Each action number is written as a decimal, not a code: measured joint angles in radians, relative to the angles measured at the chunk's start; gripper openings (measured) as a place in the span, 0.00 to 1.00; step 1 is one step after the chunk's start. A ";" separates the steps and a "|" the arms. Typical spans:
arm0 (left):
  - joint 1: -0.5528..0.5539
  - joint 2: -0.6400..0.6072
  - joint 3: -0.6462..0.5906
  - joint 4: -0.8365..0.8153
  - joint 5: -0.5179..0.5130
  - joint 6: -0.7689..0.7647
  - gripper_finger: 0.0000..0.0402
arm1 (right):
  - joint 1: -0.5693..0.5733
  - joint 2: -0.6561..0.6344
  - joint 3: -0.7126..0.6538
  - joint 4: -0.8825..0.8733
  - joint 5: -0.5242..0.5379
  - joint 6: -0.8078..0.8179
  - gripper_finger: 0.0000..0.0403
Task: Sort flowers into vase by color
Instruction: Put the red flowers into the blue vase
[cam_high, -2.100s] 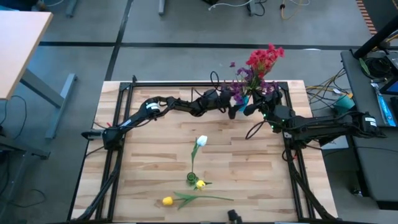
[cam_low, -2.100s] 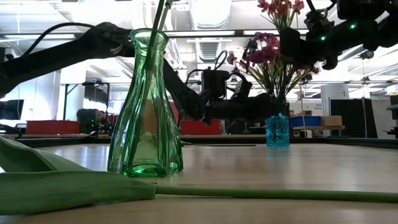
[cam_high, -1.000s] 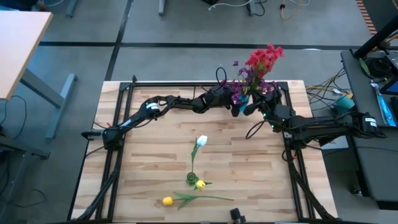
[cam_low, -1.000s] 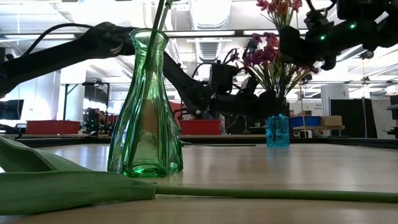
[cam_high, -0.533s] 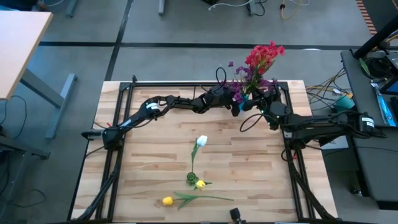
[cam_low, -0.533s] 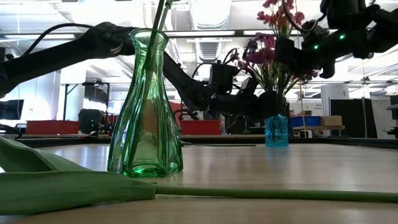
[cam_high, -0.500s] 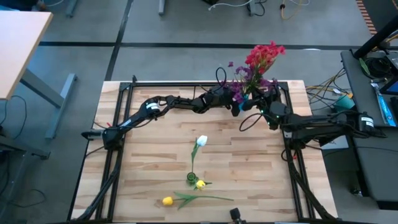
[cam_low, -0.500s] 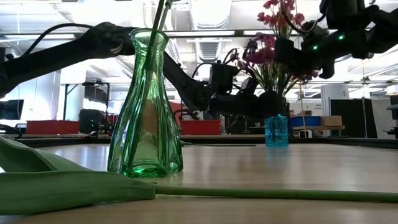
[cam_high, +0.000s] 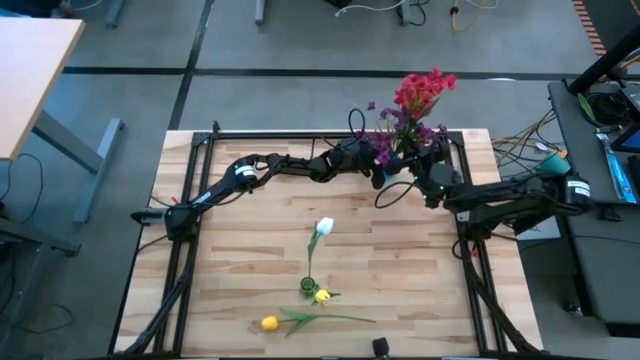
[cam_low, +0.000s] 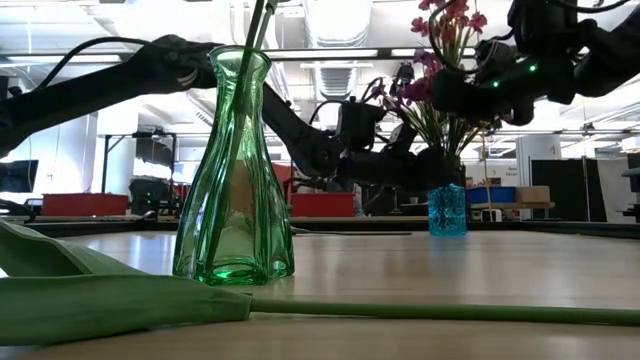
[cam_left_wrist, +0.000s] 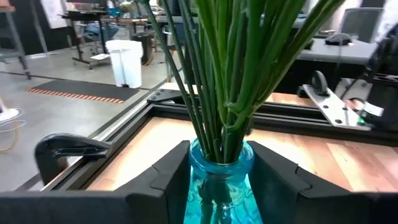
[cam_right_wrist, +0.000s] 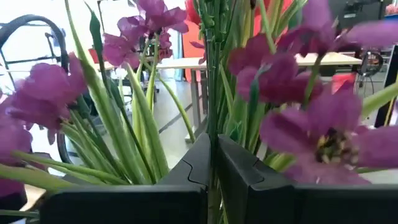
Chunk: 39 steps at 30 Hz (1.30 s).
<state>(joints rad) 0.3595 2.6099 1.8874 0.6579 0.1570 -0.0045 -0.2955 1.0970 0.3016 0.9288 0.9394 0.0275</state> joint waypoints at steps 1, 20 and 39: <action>0.000 0.000 0.000 0.000 0.011 0.002 0.32 | 0.000 0.009 0.000 0.004 0.000 0.000 0.03; 0.000 -0.002 0.000 -0.014 0.045 0.041 0.31 | 0.000 0.105 -0.001 0.064 0.004 -0.039 0.03; -0.001 -0.002 -0.001 -0.015 0.047 0.051 0.31 | 0.003 0.104 -0.048 -0.002 -0.083 0.024 0.03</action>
<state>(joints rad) 0.3588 2.6083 1.8866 0.6430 0.2039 0.0468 -0.2928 1.2007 0.2531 0.9270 0.8568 0.0517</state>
